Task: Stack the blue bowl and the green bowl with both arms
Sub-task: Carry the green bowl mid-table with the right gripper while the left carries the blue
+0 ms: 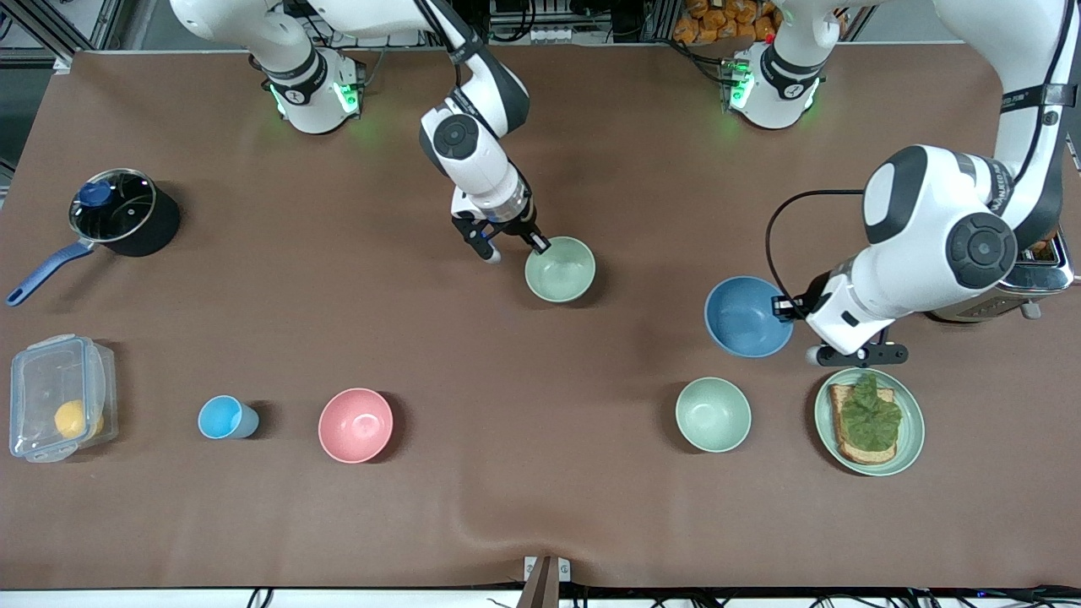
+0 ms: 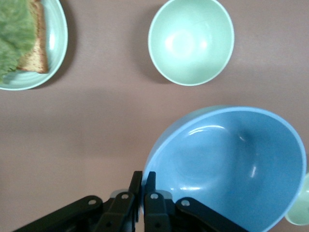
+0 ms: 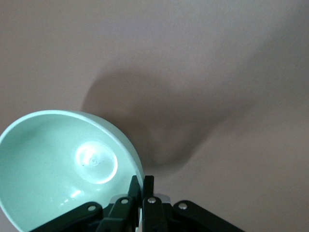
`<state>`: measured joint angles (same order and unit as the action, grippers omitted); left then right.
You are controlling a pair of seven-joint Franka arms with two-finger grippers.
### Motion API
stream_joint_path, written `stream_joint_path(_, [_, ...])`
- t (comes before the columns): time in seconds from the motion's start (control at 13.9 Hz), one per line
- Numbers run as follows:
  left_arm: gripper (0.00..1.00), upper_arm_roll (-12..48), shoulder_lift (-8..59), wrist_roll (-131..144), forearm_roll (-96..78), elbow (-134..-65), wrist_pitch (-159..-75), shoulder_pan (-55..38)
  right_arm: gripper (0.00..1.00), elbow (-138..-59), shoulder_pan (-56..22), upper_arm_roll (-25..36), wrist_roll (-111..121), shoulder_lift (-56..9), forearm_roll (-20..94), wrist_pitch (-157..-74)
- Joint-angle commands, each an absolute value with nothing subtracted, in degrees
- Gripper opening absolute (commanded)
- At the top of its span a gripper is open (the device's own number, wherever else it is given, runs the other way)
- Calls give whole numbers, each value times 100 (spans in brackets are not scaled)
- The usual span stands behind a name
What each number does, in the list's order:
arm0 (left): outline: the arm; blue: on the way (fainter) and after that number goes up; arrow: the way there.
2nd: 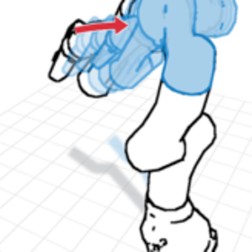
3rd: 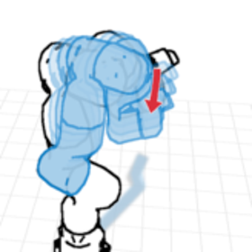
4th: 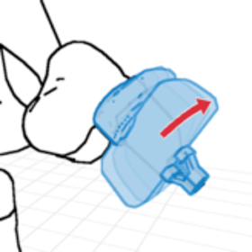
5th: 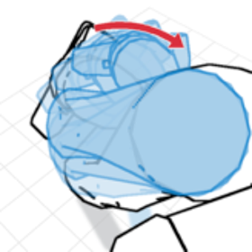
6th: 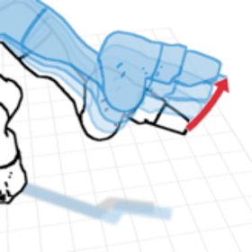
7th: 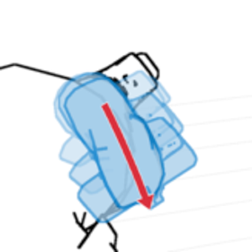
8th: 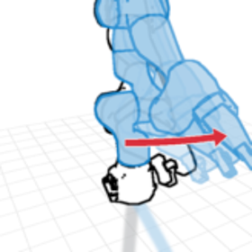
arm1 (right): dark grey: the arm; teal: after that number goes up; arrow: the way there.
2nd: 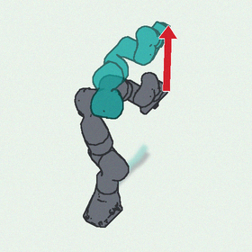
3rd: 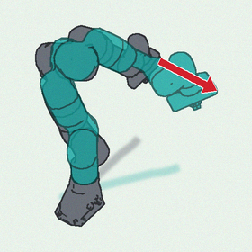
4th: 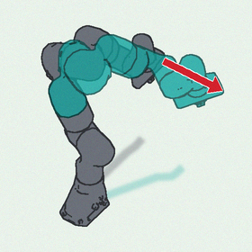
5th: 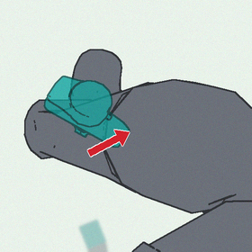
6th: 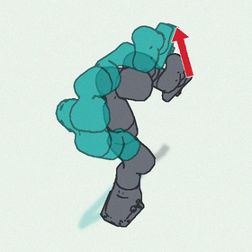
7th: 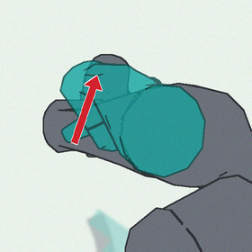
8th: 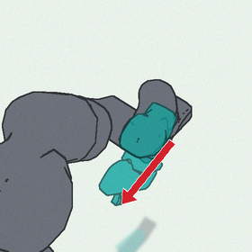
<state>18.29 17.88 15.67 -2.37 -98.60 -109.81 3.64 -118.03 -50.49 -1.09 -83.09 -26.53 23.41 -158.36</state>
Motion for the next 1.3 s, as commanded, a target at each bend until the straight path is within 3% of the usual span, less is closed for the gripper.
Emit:
stream_joint_path(0.0, [0,2091,1740,2020,-369,-9686,-10811,369,0,-11593,-5527,306,-8569,-2900,2382,-15908])
stream_joint_path(0.22, [0,2276,1732,2232,-369,-9642,-10811,387,0,-11531,-5634,404,-8675,-2962,2382,-15899])
stream_joint_path(0.29, [0,2294,1740,2241,-369,-9624,-10811,378,50,-11531,-5625,404,-8675,-2962,2382,-15899])
stream_joint_path(0.36, [0,2311,1732,2250,-360,-9633,-10811,378,91,-11496,-5581,404,-8692,-2953,2417,-15891])
stream_joint_path(0.43, [0,2312,1758,2259,-369,-9615,-10811,361,100,-11470,-5572,404,-8762,-2953,2417,-15882])
stream_joint_path(0.79, [0,2355,1793,2399,-430,-9519,-10811,316,100,-11452,-5424,404,-8894,-2857,2443,-15724])
stream_joint_path(1.23, [0,2470,1793,2495,-519,-9343,-10811,308,100,-10882,-4703,396,-10150,-2795,2478,-14003])
